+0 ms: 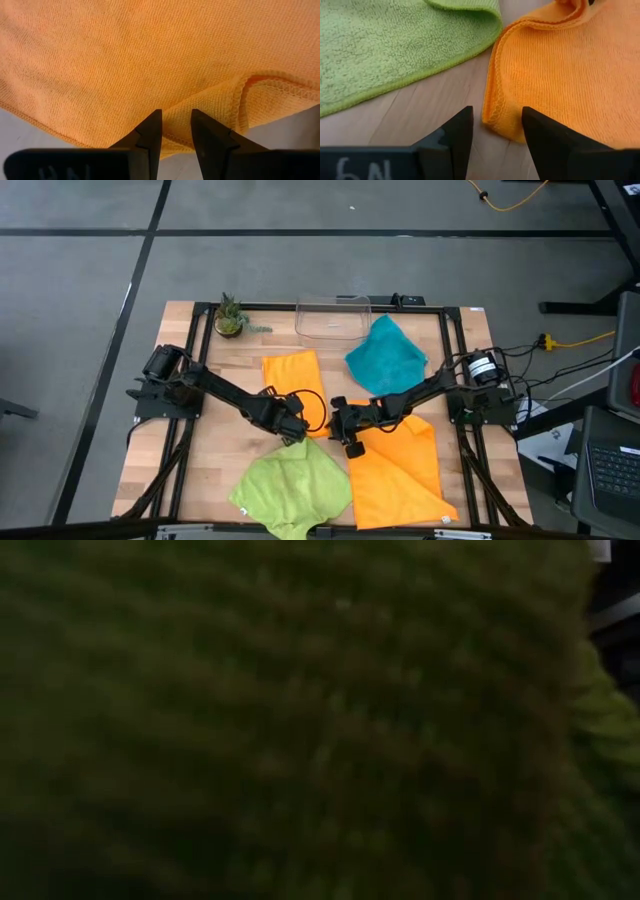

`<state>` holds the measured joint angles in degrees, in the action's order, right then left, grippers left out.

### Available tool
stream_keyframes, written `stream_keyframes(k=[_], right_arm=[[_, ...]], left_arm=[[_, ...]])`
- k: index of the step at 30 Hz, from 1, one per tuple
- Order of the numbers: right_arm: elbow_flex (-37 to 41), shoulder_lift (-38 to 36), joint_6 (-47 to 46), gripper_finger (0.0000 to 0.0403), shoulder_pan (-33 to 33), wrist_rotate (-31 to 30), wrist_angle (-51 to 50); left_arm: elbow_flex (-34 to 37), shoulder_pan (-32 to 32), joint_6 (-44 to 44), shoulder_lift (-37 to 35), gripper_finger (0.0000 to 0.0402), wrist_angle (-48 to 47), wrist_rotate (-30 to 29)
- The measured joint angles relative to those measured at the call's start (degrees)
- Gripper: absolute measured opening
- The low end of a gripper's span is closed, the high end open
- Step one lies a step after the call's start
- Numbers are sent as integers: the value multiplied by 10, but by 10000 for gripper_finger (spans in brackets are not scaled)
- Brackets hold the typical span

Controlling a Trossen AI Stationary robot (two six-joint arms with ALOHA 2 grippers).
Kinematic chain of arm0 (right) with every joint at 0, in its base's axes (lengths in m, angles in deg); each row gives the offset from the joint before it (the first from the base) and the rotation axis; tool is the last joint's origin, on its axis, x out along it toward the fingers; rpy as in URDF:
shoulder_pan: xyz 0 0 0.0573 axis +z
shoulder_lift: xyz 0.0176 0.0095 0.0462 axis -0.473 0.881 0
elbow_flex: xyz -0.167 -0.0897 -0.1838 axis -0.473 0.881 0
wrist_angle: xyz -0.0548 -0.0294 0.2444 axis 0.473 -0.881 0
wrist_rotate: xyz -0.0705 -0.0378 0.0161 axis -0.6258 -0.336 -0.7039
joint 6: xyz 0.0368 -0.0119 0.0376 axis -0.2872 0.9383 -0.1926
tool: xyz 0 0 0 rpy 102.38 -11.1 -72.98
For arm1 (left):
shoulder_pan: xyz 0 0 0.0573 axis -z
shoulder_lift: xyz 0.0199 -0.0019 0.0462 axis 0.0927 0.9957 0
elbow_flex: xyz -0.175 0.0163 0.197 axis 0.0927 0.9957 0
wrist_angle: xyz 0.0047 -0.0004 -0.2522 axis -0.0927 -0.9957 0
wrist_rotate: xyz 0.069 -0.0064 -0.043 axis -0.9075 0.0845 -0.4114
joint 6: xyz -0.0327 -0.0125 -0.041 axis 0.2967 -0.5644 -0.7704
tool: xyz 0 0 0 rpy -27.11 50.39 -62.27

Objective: Fold microfiber towels
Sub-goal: Fold the orange microfiber cloth

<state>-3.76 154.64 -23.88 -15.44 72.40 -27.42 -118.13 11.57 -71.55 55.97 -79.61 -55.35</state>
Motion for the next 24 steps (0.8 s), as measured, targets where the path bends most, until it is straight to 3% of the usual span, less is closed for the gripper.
stream_keyframes(k=[5,8,15,24], right_arm=[[-2,13,-2,170,-2,1,8],[-2,13,-6,149,-2,0,6],[-2,15,-51,20,-2,-3,3],[-1,15,-79,6,-2,-6,0]], left_arm=[[0,0,0,0,96,3,0],[0,0,0,0,96,3,0],[0,2,0,0,96,3,0],[-17,13,0,-22,96,0,-6]])
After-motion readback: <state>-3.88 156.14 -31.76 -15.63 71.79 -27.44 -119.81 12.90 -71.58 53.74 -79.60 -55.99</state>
